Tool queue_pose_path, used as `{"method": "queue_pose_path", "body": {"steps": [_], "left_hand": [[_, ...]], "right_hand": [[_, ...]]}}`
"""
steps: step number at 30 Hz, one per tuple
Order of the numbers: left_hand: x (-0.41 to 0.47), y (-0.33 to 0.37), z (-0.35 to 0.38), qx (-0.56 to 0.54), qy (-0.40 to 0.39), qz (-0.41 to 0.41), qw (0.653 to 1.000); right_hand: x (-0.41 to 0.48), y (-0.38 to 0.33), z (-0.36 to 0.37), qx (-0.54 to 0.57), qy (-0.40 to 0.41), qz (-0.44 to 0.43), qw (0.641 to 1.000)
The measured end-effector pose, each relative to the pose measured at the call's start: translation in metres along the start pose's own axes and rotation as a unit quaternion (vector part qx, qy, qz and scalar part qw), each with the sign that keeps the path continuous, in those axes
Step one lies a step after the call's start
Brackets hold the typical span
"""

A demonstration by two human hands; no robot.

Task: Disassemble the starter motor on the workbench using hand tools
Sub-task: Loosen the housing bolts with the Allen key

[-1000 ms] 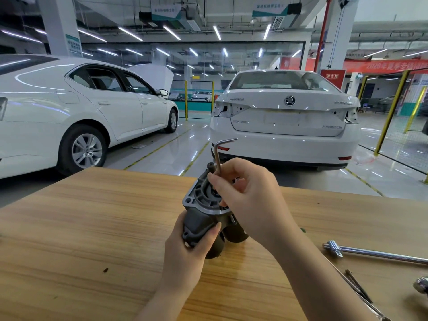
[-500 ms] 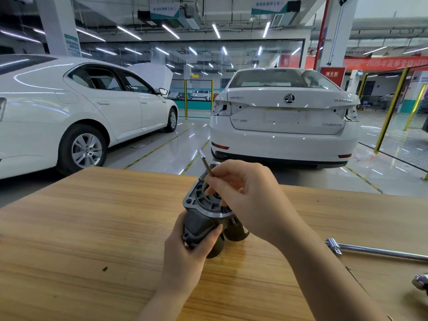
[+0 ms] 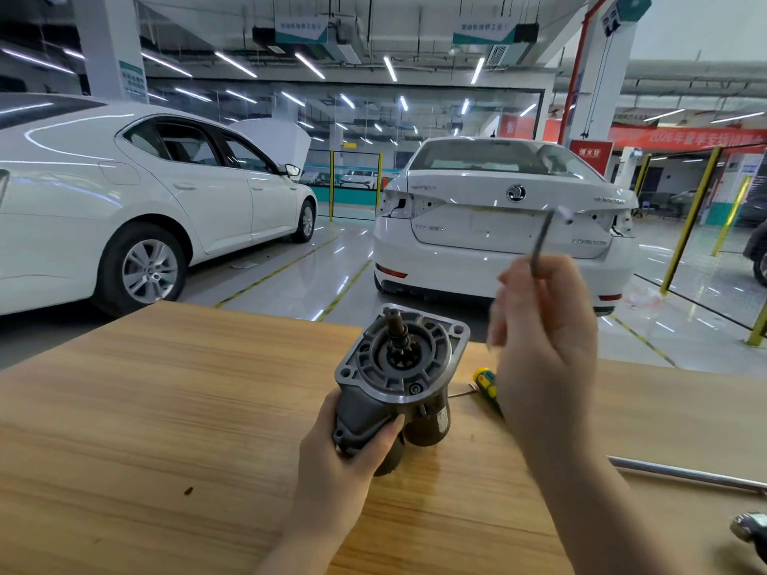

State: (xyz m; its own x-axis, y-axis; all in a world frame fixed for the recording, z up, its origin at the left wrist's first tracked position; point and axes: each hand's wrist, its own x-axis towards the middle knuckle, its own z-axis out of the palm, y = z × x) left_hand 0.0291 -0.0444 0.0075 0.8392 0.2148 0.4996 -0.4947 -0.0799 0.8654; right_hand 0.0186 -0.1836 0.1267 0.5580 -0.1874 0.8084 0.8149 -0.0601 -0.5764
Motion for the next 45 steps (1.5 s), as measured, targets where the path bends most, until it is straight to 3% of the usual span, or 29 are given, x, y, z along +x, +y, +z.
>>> {"method": "queue_pose_path", "body": {"steps": [3, 12, 21, 30, 36, 41, 45], "left_hand": [[0.001, -0.001, 0.000, -0.004, 0.004, -0.005, 1.000], [0.001, 0.000, 0.000, -0.029, 0.013, -0.028, 0.999], [-0.002, 0.001, 0.001, -0.008, 0.006, -0.007, 1.000], [-0.004, 0.002, 0.000, -0.028, -0.009, -0.001, 1.000], [-0.004, 0.003, 0.000, -0.043, -0.008, 0.006, 0.999], [-0.004, 0.000, 0.001, -0.034, -0.013, 0.010, 0.999], [-0.004, -0.003, 0.001, -0.015, -0.009, 0.016, 1.000]], "right_hand": [[-0.030, 0.010, 0.004, 0.031, 0.016, -0.002, 0.999], [-0.084, 0.067, 0.001, -0.192, -0.011, -0.003, 0.981], [-0.085, 0.069, 0.002, -0.295, -0.020, 0.033, 0.955], [-0.084, 0.059, 0.005, -0.262, -0.018, 0.051, 0.964], [-0.082, 0.040, 0.009, -0.090, -0.033, 0.142, 0.985], [-0.075, 0.036, 0.016, -0.081, 0.010, 0.211, 0.974], [-0.069, 0.034, 0.014, -0.103, 0.000, 0.235, 0.967]]}}
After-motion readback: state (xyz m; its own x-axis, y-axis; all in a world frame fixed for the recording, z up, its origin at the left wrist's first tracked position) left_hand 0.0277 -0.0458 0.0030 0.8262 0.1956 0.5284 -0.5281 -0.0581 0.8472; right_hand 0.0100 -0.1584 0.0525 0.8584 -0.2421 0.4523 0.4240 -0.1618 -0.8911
